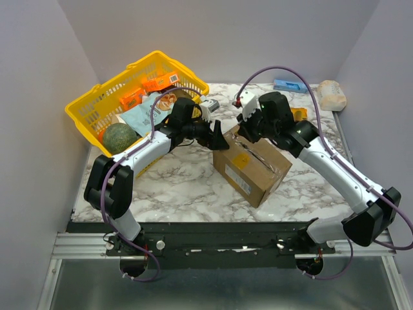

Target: Unpack the express box

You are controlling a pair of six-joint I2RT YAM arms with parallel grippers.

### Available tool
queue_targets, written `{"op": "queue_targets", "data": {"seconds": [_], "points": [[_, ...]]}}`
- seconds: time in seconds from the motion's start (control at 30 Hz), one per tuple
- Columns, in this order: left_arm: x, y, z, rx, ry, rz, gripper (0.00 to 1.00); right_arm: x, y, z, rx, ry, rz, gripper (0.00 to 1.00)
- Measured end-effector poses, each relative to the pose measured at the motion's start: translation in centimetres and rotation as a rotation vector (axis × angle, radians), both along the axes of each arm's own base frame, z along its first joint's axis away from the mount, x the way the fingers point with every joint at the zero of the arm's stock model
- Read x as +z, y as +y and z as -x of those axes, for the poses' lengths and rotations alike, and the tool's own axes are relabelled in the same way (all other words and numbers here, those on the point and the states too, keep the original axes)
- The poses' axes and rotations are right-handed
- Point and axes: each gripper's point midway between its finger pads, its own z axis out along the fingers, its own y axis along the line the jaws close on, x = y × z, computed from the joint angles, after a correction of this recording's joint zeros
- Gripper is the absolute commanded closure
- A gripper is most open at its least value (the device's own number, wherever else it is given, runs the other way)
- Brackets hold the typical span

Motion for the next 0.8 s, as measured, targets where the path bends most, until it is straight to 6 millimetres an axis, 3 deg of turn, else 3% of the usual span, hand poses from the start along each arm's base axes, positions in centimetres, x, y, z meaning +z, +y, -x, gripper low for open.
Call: {"op": "queue_targets", "data": {"seconds": [0.8], "points": [[-0.1, -0.1, -0.1, 0.006, 0.011, 0.005, 0.19, -1.3, -2.0, 2.9, -0.041, 0.113, 0.033, 0.99]]}}
